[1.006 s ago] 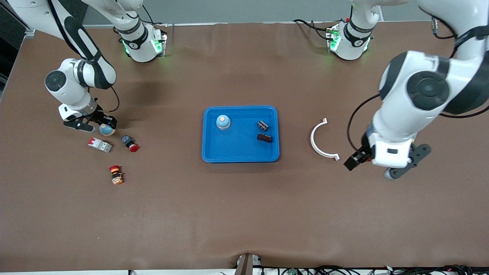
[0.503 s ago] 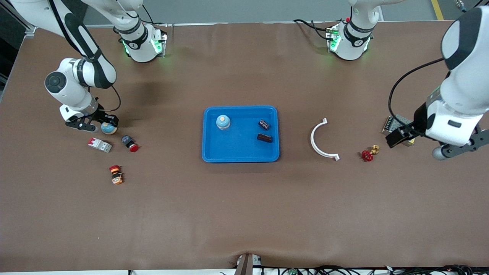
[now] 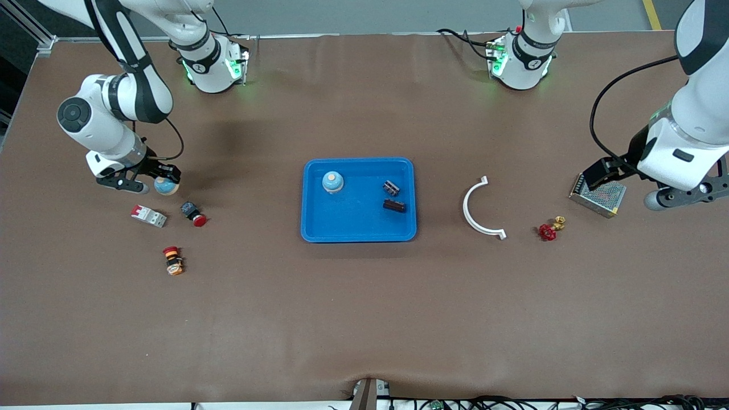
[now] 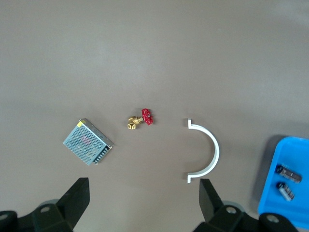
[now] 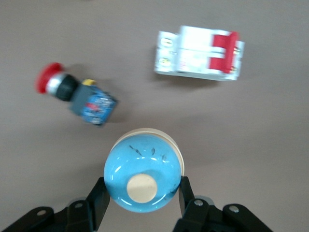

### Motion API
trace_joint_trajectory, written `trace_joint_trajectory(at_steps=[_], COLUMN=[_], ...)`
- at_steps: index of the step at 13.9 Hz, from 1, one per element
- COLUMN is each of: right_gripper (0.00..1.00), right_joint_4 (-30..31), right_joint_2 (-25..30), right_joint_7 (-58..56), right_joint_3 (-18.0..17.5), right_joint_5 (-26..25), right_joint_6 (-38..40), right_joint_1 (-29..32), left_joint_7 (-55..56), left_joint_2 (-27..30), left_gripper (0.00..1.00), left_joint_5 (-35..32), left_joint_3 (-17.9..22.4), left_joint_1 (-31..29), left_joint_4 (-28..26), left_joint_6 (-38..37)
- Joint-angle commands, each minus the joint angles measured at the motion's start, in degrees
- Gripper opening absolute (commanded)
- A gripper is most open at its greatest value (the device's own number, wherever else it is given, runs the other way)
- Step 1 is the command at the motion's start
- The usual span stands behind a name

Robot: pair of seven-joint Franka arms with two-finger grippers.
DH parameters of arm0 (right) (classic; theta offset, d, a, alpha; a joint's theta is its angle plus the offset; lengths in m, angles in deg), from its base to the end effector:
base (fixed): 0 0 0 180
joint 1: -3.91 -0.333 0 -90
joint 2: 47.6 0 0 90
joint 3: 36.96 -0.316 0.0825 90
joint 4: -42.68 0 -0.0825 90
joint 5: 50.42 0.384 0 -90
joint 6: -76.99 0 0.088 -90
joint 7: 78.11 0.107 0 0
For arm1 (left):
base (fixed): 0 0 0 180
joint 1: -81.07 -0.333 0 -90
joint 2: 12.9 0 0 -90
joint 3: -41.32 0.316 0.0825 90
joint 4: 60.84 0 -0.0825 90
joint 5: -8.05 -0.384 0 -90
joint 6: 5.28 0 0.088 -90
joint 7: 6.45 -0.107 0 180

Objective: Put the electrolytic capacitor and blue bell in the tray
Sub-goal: 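Carry the bell over the tray while the left gripper returns to rest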

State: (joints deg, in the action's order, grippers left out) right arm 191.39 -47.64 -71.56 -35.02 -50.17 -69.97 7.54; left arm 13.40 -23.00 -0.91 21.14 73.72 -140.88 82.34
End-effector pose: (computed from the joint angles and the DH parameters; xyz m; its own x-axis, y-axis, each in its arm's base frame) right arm 0.4350 -0.0425 0.2538 0.9764 -0.2135 -0.0313 -0.2136 -0.9769 0.0013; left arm 0.5942 -0.0975 0.6066 0.9915 0.1300 0.0013 0.1295 -0.9864 -0.1013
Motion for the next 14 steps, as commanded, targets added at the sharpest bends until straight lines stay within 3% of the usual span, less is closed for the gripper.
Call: trace_joint_trajectory(at_steps=[1,5,6,14], right_gripper=[0.00,0.00,0.00,0.00], right_joint_4=[-0.35,-2.80,-3.77,-16.06], right_joint_2=[1.53,1.35,1.01,-8.12], right_joint_7=[1.36,18.63,22.42,49.59], right_joint_3=[0.16,0.25,0.25,0.25], right_joint_5=[6.24,8.46,8.46,8.46], right_joint_6=[0.97,0.97,0.97,0.97], right_joint_1=[-4.32,-16.08,-18.29,-32.44], left_joint_7=[-6.65,-11.75,-12.11,-12.56], left_joint_2=[4.20,8.07,8.86,10.27], left_gripper=[1.00,1.00,1.00,1.00], left_joint_5=[1.31,4.92,5.01,5.89], left_joint_3=[0.92,14.86,16.12,16.13], left_joint_1=[-0.47,9.51,10.33,10.26], left_joint_4=[-1.09,-2.93,-3.81,-5.92], left_joint_6=[-0.87,-3.23,-3.77,-3.60])
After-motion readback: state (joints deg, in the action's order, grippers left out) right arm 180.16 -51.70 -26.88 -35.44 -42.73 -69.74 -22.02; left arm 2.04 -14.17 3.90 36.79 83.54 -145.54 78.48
